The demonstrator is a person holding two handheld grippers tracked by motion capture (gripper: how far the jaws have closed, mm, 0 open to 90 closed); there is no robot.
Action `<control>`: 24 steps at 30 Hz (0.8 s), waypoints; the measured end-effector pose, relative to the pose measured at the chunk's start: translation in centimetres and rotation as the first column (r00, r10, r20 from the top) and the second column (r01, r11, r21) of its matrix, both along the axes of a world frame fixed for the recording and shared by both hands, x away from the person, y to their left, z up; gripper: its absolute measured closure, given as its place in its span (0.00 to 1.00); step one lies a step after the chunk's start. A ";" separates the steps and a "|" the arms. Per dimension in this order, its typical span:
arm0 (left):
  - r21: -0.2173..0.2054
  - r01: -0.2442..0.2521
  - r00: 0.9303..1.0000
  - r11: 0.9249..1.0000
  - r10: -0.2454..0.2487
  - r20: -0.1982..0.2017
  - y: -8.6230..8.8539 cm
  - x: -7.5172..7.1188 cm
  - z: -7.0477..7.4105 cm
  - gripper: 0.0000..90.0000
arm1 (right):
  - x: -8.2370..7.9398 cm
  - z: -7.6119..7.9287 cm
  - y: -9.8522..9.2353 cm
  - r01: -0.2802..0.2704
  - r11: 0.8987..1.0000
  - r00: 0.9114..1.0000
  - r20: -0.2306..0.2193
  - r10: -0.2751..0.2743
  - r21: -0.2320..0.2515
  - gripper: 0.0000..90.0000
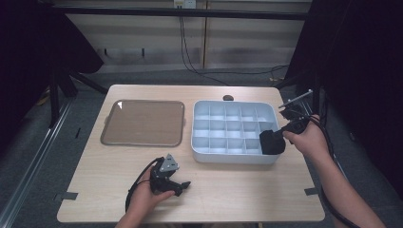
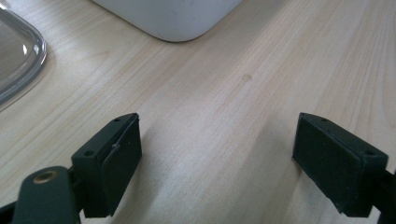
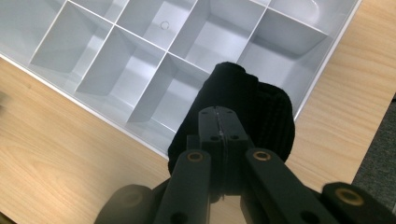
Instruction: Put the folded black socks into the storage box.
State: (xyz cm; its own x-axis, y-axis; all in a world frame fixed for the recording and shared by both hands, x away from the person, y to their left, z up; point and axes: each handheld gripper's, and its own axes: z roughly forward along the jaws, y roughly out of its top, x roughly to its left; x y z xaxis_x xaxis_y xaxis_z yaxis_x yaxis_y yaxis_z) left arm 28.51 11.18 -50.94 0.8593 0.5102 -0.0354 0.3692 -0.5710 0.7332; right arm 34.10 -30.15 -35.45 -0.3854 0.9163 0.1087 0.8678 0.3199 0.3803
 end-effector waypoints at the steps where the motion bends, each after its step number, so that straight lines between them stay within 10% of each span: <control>1: -0.002 -0.001 1.000 1.000 0.001 0.000 0.0 0.0 0.0 0.17 | 0.1 -0.1 0.0 0.000 1.000 1.000 -0.003 0.000 -0.004 1.00; 24: 0.005 0.006 1.000 1.000 -0.006 0.001 0.0 0.0 0.0 0.17 | 0.7 -4.0 -0.4 0.002 0.999 0.999 -0.047 -0.004 -0.042 1.00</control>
